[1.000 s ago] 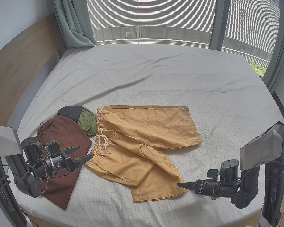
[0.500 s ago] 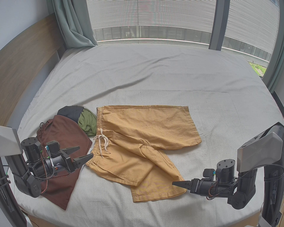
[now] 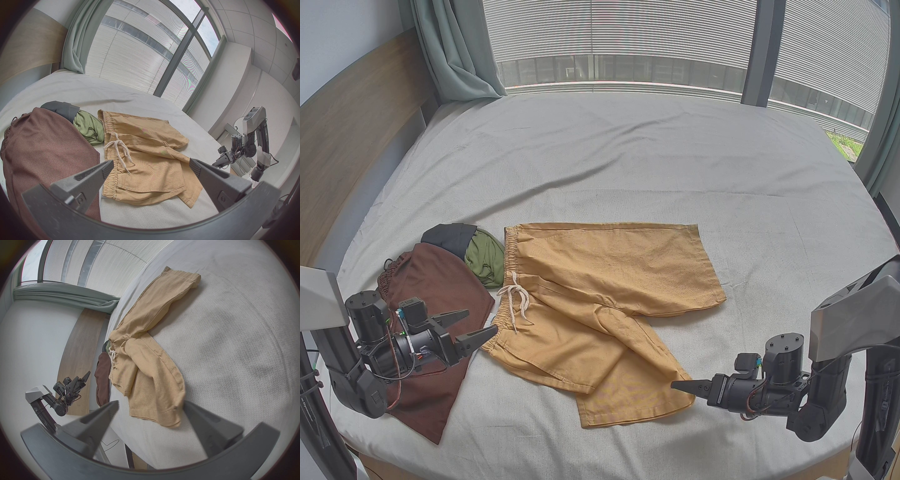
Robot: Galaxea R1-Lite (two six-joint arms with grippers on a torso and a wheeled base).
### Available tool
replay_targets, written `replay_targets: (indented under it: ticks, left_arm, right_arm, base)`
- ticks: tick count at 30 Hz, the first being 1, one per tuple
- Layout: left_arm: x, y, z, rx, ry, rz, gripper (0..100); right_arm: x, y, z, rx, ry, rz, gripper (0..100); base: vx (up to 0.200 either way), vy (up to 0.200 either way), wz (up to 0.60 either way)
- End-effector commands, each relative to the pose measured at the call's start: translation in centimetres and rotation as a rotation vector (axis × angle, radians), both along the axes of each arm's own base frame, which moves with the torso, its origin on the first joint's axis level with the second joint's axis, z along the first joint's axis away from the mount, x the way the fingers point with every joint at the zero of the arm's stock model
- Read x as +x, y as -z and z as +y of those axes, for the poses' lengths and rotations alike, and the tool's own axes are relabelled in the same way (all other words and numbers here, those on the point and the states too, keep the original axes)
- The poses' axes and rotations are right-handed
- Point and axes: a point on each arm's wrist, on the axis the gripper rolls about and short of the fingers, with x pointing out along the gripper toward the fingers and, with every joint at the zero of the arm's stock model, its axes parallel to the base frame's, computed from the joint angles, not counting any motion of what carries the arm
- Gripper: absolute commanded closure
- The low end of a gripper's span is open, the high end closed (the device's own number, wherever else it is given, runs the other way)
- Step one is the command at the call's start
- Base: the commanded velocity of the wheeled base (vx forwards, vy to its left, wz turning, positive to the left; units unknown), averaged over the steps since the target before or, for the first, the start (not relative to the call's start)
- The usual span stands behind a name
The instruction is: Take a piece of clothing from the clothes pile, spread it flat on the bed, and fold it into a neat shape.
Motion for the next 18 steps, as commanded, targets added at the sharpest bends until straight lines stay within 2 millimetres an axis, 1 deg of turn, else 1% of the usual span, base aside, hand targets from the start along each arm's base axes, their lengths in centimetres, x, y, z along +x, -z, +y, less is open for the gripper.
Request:
replay_targets:
  ticks: [1, 12, 16, 18]
  left_arm:
    - [0.0, 0.1, 0.0, 0.001, 0.0, 0.002, 0]
    - [-0.1, 0.2, 0.0, 0.002, 0.002, 0.007, 0]
    - [-0.1, 0.2, 0.0, 0.003, 0.002, 0.005, 0]
    - [-0.1, 0.2, -0.1, 0.002, 0.003, 0.009, 0]
  right_arm:
    - [0.0, 0.0, 0.0, -0.001, 0.0, 0.002, 100]
    - [0.0, 0.6, -0.5, -0.043, 0.025, -0.003, 100]
    - [0.7, 0.5, -1.6, -0.059, 0.055, -0.033, 100]
    - [1.2, 0.1, -2.5, -0.069, 0.081, -0.063, 100]
  base:
    - [0.0, 0.0, 0.0]
    - [0.0, 0.0, 0.0]
    - [0.0, 0.0, 0.0]
    - [0.0, 0.0, 0.0]
